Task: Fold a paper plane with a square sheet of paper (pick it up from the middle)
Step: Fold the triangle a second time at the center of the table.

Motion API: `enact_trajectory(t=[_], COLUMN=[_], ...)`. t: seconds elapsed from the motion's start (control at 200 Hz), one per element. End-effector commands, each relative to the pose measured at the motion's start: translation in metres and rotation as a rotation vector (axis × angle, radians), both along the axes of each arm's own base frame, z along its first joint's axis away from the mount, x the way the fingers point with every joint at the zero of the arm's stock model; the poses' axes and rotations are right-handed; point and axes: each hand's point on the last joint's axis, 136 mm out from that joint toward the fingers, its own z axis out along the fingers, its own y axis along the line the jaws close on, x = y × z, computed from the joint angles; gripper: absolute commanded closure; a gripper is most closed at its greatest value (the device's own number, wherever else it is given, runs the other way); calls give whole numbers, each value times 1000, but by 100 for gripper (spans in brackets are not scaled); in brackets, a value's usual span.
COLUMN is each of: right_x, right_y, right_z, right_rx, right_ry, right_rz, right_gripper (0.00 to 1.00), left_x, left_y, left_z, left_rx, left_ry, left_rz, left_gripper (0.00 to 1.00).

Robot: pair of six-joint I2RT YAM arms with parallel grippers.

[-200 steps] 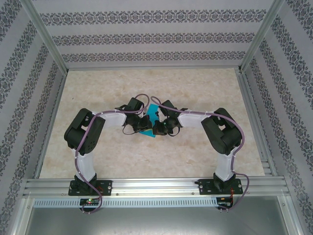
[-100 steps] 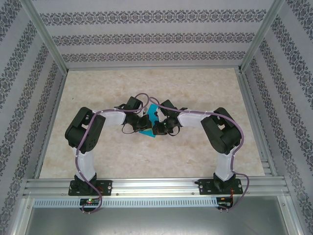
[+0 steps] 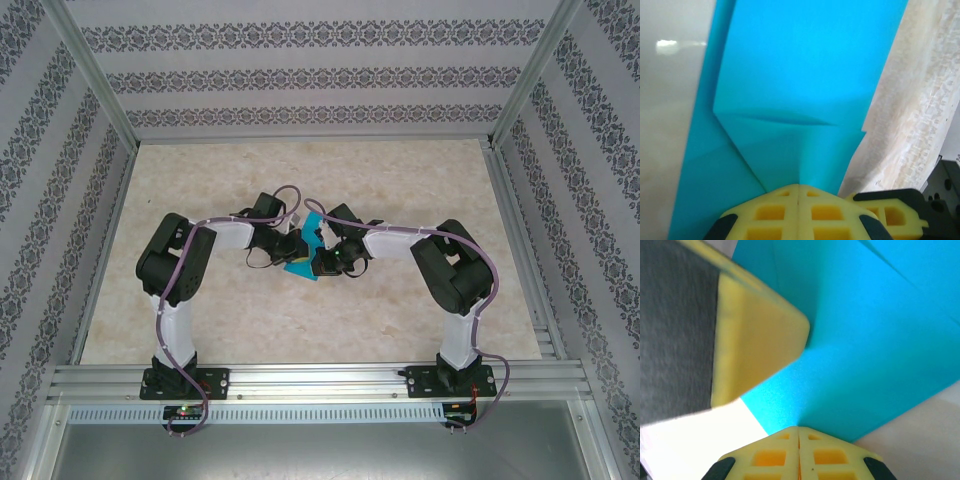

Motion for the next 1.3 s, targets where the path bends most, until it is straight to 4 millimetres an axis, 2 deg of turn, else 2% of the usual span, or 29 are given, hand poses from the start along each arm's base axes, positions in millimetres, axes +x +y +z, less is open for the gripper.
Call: enact_trajectory(t=[0.0, 0.31, 0.48, 0.604, 0.754, 0.844, 0.919, 0.959, 1.079, 1.299], right_x=[-75, -73, -63, -34, 9, 31, 46, 52, 65, 64], right_y=[-83, -81, -65, -32, 7, 14, 6, -1, -22, -24], right_z=[-84, -82, -67, -26, 47, 85, 104, 107, 96, 66], right_rx=[-404, -396, -320, -164, 42, 125, 157, 158, 134, 82], right_ry=[257, 246, 219, 129, -31, -120, -167, -183, -177, -109], right_rz=[11, 7, -10, -34, -67, -111, -169, -198, -239, -170], right_gripper=[92, 92, 92, 89, 78, 69, 60, 57, 52, 52], left_x=[52, 63, 71, 77, 79, 75, 69, 66, 53, 24], left_y=[39, 53, 51, 52, 54, 56, 60, 62, 64, 54], left_z=[-14, -17, 3, 25, 44, 51, 57, 60, 66, 60], left_rx=[144, 175, 157, 155, 141, 139, 142, 141, 116, 64], left_ry=[-132, -139, -176, -207, -224, -230, -235, -239, -239, -201], left_rz=[121, 131, 123, 137, 169, 186, 200, 209, 229, 231], left_gripper=[96, 96, 94, 88, 71, 66, 62, 61, 58, 57])
